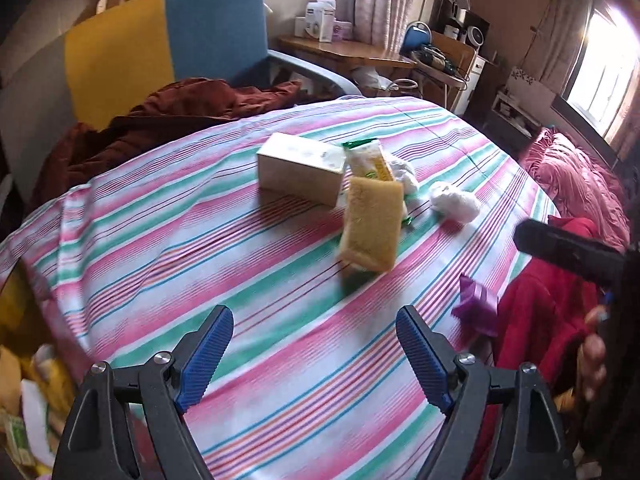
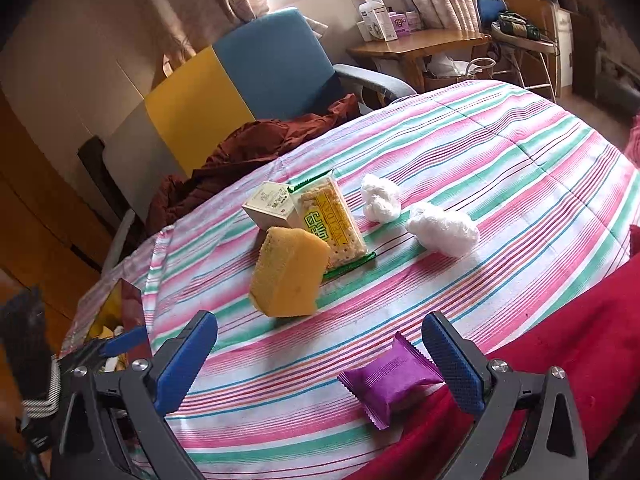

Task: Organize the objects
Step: 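Move both tools back toward the remaining sponge and white bundles, then grasp a yellow sponge with the left tool while the right tool grasps a white wrapped bundle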

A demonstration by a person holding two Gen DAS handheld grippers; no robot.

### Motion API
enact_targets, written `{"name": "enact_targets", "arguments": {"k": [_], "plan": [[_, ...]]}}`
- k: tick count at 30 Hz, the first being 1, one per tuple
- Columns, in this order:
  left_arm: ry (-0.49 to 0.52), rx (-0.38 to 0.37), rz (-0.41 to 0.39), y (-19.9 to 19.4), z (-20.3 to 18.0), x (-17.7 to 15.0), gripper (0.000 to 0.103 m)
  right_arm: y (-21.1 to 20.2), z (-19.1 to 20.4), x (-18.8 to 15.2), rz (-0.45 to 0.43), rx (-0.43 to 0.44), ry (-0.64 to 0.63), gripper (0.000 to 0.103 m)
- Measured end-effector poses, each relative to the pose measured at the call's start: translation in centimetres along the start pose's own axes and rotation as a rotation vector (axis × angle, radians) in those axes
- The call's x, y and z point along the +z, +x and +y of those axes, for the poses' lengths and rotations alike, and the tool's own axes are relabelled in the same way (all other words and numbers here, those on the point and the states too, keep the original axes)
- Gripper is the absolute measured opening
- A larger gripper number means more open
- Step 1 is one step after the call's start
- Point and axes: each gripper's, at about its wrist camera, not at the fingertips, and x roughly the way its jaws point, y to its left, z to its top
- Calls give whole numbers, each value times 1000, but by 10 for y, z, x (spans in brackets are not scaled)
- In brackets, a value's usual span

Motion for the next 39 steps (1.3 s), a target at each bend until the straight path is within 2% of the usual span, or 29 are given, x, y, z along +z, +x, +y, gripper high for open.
{"name": "enact_targets", "arguments": {"k": [8, 13, 14, 15, 19, 24, 29, 32, 34, 37, 39], "plan": [[74, -34, 7, 39, -26, 29, 83, -2, -5, 0, -5, 37, 26, 103], [93, -27, 16, 72, -34, 49, 83, -2, -9, 0, -1, 60, 45, 103], [92, -22, 28, 78, -34, 51, 78, -2, -10, 0, 2, 62, 49, 103], [93, -21, 47, 87, -35, 54, 69, -1, -11, 1, 3, 65, 53, 103], [107, -42, 104, 109, -39, 53, 51, 1, -13, 1, 13, 70, 63, 103], [36, -111, 88, 100, -23, 43, 48, 4, -10, 2, 32, 59, 53, 103], [-20, -110, 89, 77, -1, 18, 48, 16, -11, 7, 115, 60, 40, 103], [-41, -112, 91, 62, 9, 4, 48, 21, -14, 25, 150, 25, -15, 102], [-58, -112, 90, 51, 14, -7, 48, 23, -16, 39, 162, -41, -71, 102], [-87, -113, 92, 38, 19, -21, 48, 38, -17, 66, 191, -149, -231, 100], [-100, -113, 96, 33, 20, -28, 48, 61, -21, 75, 266, -227, -337, 96]]}}
